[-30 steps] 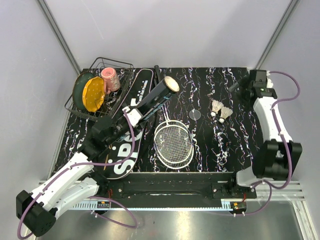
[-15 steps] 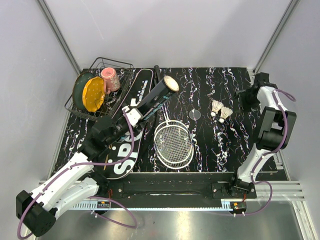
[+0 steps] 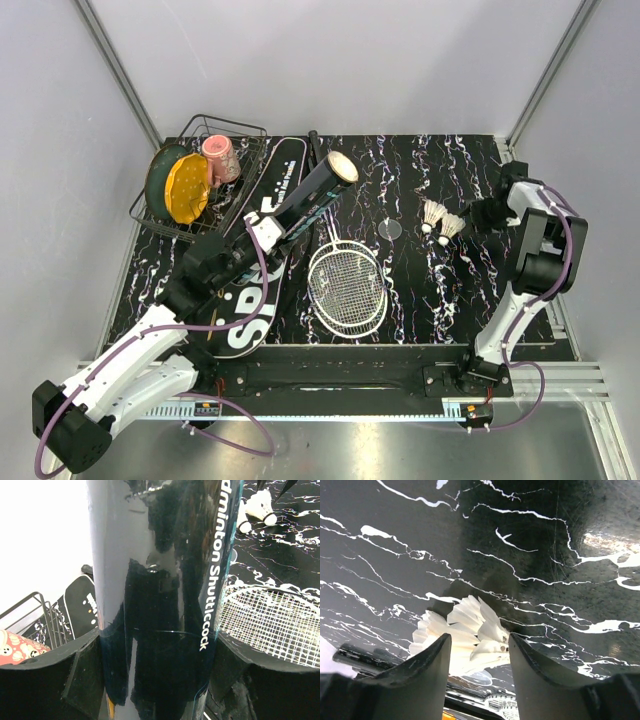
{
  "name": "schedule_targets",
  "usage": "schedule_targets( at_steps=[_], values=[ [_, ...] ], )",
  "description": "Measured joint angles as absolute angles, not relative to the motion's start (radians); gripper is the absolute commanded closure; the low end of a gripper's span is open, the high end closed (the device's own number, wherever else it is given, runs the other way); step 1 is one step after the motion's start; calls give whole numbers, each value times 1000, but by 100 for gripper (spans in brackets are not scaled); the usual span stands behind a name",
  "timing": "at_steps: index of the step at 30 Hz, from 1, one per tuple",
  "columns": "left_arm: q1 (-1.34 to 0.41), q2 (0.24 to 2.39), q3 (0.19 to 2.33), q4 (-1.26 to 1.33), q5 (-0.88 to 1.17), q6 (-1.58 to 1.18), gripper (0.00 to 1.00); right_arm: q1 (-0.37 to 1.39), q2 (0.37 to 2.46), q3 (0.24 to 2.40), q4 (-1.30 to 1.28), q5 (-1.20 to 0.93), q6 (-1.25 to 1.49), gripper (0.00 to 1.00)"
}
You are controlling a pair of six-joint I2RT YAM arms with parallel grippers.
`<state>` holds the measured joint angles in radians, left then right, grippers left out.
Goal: Pack up the badminton gear
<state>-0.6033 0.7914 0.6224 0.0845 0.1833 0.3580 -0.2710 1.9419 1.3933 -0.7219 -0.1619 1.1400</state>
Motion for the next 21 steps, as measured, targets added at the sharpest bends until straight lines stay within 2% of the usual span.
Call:
schedule_targets(
  at_steps=[1,3,4,5,7,8,10,16,19,21],
  values=[
    [-603,792,622,84,183,358,100,-271,1945,1389,-715,-168,1140,54],
    [-603,792,622,84,183,358,100,-271,1946,1371,-704,-175,1139,62],
    [-603,792,622,84,183,358,100,-271,1946,1364,-701,-175,1141,74],
    [-603,792,622,84,183,358,100,-271,1946,1358,-700,-175,1140,79],
    [-603,792,622,84,183,358,100,-271,1933,1331,-692,-169,1144,87],
    [-603,792,622,84,183,358,100,-271,1918,1317,-693,-162,1143,94],
    [-603,793,622,84,183,358,100,-271,1878,1290,-696,-147,1143,100],
    [-603,794,622,84,184,358,100,-271,1625,1232,-693,-98,1113,100],
    [-603,794,622,84,185,358,100,-271,1472,1182,-599,-191,1013,100],
    [-603,795,623,84,187,358,100,-259,1384,1149,-486,-327,947,100]
  ],
)
